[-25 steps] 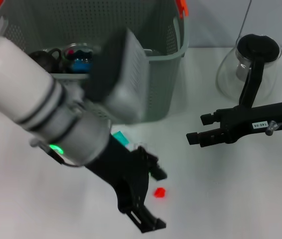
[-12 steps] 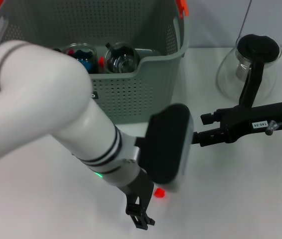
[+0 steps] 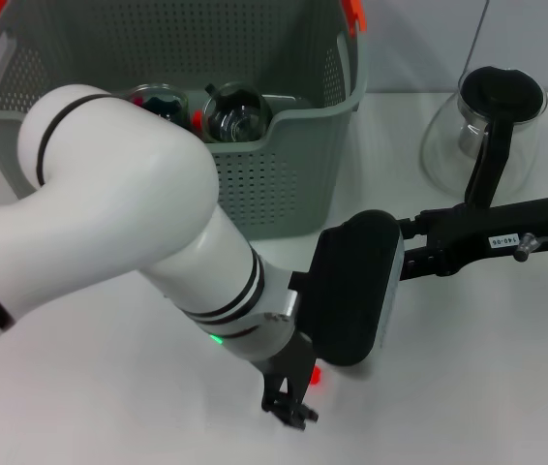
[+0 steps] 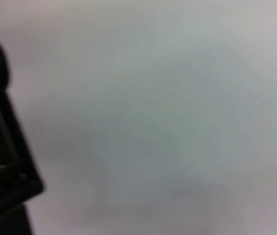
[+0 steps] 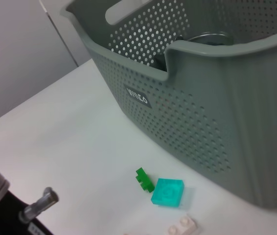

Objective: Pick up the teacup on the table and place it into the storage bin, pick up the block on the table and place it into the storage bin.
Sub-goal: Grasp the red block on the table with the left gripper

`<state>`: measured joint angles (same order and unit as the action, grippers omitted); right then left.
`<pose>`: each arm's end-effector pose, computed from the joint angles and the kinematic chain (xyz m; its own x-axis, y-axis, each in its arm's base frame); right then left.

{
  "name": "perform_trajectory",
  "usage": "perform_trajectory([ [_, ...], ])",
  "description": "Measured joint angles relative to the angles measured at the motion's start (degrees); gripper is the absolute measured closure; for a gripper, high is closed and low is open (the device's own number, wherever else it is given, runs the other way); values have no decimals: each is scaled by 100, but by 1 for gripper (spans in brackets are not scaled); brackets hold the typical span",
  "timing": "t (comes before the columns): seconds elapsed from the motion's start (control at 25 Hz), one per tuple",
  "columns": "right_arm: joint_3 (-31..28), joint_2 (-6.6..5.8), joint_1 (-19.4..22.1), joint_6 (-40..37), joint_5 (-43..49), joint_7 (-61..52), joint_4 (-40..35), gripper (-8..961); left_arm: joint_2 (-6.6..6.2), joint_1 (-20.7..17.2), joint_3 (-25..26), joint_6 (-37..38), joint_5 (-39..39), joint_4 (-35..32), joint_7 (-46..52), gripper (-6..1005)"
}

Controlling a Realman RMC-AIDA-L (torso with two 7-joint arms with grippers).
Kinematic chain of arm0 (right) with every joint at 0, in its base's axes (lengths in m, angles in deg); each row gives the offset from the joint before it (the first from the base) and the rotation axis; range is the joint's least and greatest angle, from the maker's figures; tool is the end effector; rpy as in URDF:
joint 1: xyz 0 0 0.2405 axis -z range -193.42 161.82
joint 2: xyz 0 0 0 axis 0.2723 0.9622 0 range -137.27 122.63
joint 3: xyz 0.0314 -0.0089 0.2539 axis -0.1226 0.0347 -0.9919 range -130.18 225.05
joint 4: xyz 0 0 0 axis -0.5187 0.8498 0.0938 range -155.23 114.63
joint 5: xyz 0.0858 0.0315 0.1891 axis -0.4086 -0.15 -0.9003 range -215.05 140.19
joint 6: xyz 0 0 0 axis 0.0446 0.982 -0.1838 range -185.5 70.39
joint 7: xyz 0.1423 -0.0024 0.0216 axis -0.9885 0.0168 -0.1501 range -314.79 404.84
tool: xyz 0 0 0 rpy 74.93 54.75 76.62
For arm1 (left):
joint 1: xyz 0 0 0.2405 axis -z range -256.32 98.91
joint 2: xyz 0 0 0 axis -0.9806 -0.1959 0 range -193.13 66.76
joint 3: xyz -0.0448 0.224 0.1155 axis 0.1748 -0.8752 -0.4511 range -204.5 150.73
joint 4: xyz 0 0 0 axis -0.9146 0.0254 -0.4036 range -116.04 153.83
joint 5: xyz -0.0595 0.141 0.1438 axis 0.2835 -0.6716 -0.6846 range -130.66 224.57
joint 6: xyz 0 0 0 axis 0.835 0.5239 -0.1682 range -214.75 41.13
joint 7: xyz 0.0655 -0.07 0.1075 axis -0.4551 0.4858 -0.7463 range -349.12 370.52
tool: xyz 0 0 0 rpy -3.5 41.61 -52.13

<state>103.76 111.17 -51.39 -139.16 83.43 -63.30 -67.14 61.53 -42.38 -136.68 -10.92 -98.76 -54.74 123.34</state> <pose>0.2232 0.3644 -0.0141 0.7894 -0.5593 -0.2529 -0.5959 -0.7972 -0.0969 -0.1259 0.2961 -0.1249 0.8493 -0.3078 -0.4290 -0.3164 -0.9471 0.0531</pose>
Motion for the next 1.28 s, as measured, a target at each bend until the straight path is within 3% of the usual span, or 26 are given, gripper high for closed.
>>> perform_trajectory([
  [0.08, 0, 4, 0, 8, 0, 0, 2, 26, 0, 83, -22, -139, -21, 130, 104, 198],
  [0.28, 0, 3, 0, 17, 1, -4, 5, 25, 0, 248, -34, -347, -39, 413, 197, 421],
  [0.8, 0, -2, -22, 32, 2, 6, 9, 25, 0, 427, -38, -471, -5, 775, 262, 465],
  [1.04, 0, -10, -25, 68, 5, -3, 8, 25, 0, 441, -42, -498, 0, 823, 265, 560],
  [1.28, 1, -10, -41, 85, 8, -5, 9, 25, 0, 440, -52, -511, 1, 833, 267, 561],
])
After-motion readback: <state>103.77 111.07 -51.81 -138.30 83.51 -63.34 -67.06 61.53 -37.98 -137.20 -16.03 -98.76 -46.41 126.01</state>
